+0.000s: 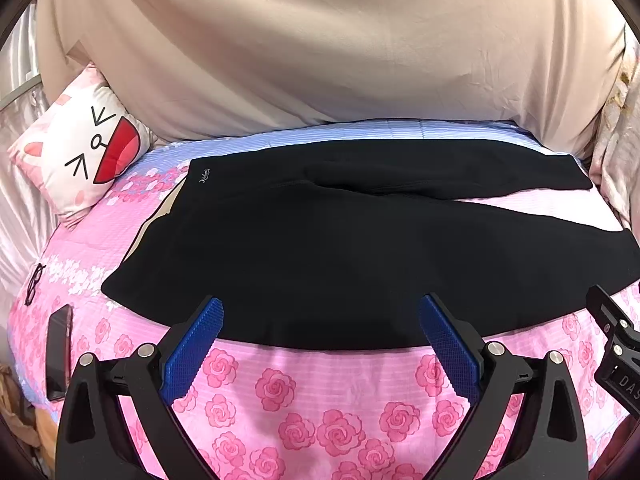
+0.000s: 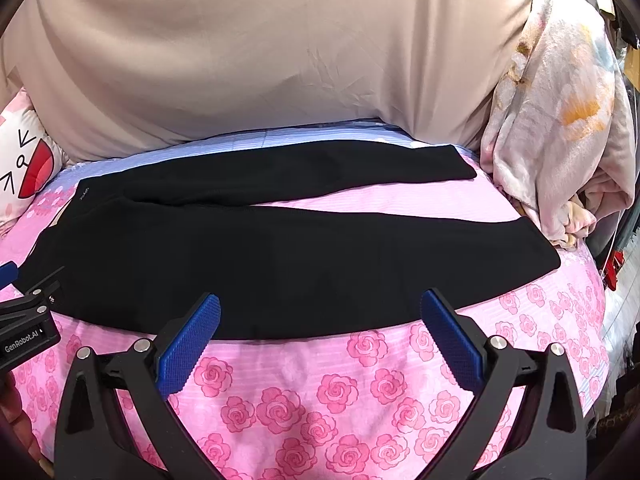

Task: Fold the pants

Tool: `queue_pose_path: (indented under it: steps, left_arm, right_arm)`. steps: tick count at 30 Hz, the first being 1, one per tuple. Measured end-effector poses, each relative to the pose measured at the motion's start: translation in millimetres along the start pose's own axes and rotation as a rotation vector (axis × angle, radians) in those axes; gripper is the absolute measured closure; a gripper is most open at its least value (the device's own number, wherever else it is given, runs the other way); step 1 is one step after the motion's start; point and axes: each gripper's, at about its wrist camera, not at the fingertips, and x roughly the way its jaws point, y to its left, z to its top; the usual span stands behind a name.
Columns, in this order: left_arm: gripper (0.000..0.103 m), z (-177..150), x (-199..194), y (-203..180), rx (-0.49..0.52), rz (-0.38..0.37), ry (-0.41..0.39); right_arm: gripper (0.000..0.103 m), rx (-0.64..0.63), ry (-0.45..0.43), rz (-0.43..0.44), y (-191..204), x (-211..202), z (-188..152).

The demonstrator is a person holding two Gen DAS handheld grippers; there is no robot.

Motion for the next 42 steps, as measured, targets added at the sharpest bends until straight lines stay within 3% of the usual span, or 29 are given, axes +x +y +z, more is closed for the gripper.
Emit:
queue_pose_path:
  steps: [42]
  left_arm:
    - [0.006, 2.8, 1.3, -3.6, 0.008, 0.005, 0.01]
  right_arm:
    - [0.005, 0.006, 0.015, 0.001, -3.4, 4.9, -1.6]
